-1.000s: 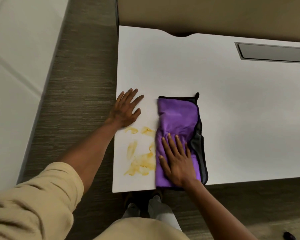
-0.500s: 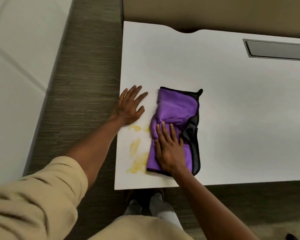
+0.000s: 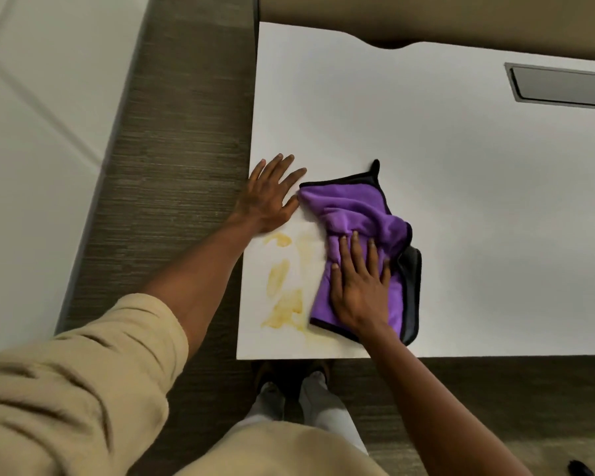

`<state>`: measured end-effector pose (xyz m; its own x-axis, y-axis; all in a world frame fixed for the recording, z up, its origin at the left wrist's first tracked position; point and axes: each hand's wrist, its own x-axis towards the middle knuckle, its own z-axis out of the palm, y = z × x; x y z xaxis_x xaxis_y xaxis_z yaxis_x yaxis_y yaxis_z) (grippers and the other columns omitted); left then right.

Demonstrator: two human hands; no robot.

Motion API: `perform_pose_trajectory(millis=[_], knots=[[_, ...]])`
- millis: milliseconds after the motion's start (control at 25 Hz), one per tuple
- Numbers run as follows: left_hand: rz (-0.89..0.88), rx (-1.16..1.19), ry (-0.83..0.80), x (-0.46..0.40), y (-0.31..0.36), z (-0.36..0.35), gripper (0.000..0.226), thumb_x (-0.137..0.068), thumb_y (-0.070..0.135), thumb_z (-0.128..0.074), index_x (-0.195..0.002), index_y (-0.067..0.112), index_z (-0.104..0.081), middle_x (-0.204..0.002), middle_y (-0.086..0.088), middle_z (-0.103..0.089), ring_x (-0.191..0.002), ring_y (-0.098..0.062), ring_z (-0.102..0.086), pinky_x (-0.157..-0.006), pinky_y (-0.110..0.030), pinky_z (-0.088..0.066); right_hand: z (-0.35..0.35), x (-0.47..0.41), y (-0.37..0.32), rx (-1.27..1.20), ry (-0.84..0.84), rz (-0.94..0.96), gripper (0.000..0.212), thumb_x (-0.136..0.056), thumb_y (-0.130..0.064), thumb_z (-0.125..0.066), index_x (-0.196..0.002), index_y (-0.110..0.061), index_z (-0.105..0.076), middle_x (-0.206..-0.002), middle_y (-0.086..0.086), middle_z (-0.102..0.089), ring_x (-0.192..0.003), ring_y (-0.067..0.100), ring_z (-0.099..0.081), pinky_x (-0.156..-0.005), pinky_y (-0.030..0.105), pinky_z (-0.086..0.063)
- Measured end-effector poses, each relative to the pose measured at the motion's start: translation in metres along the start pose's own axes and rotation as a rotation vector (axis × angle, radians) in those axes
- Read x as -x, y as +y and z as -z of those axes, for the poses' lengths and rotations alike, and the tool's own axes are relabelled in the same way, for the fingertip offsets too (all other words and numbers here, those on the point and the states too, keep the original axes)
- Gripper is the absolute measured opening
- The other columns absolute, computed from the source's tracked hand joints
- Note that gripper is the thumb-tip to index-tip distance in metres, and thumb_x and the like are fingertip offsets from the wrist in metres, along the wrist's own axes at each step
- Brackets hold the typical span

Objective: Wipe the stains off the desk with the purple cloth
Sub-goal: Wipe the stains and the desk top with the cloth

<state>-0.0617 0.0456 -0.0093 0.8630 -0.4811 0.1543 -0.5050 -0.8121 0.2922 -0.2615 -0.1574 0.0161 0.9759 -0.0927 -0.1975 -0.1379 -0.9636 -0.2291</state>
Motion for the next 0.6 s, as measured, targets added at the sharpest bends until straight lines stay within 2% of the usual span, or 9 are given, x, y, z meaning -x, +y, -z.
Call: perform_pose_trajectory(millis=[200,320,400,480,600], knots=[[0.003,0.036,0.007,-0.001,-0.001,0.001,0.065,-0.093,0.046,-0.033,-0.155,0.027,-0.041,-0.166,-0.006,-0.031,-0.155,-0.026,-0.024,-0.126,-0.048,-0.014,-0.018,0.055,-0.057,-0.013,-0.048,0.173,0.062,-0.107,-0.051,-0.023,-0.163,-0.034,-0.003,-0.172,-0.011,0.002,-0.159,0.021,0.009,-0.125,0.054,-0.009],[-0.007,0.039,0.0,0.001,-0.002,0.002,0.067,-0.092,0.045,-0.032,-0.155,0.027,-0.04,-0.166,-0.006,-0.03,-0.155,-0.026,-0.024,-0.127,-0.047,-0.013,-0.02,0.091,-0.034,0.042,-0.138,0.322,0.064,-0.106,-0.055,-0.026,-0.163,-0.038,-0.001,-0.172,-0.014,0.004,-0.159,0.019,0.006,-0.121,0.057,-0.027],[-0.013,0.038,-0.02,-0.001,-0.004,0.002,0.069,-0.091,0.049,-0.031,-0.156,0.027,-0.038,-0.167,-0.007,-0.028,-0.155,-0.026,-0.022,-0.127,-0.046,-0.011,-0.013,0.089,-0.005,0.098,-0.156,0.355,0.065,-0.105,-0.058,-0.025,-0.161,-0.042,0.003,-0.171,-0.017,0.008,-0.159,0.018,0.004,-0.117,0.056,-0.033],[-0.012,0.041,-0.011,0.0,-0.005,0.002,0.069,-0.09,0.048,-0.032,-0.155,0.027,-0.04,-0.166,-0.007,-0.029,-0.155,-0.026,-0.023,-0.127,-0.046,-0.012,-0.011,0.078,0.001,0.107,-0.123,0.235,0.066,-0.105,-0.058,-0.025,-0.161,-0.041,0.006,-0.17,-0.016,0.012,-0.158,0.016,0.007,-0.122,0.056,-0.024],[-0.003,0.038,-0.029,-0.002,-0.004,0.004,0.069,-0.09,0.046,-0.031,-0.155,0.027,-0.04,-0.167,-0.008,-0.028,-0.155,-0.026,-0.022,-0.127,-0.046,-0.011,-0.022,0.075,-0.04,0.042,-0.055,0.001,0.068,-0.106,-0.053,-0.024,-0.162,-0.034,0.01,-0.171,-0.006,0.014,-0.158,0.021,0.015,-0.126,0.054,-0.002]])
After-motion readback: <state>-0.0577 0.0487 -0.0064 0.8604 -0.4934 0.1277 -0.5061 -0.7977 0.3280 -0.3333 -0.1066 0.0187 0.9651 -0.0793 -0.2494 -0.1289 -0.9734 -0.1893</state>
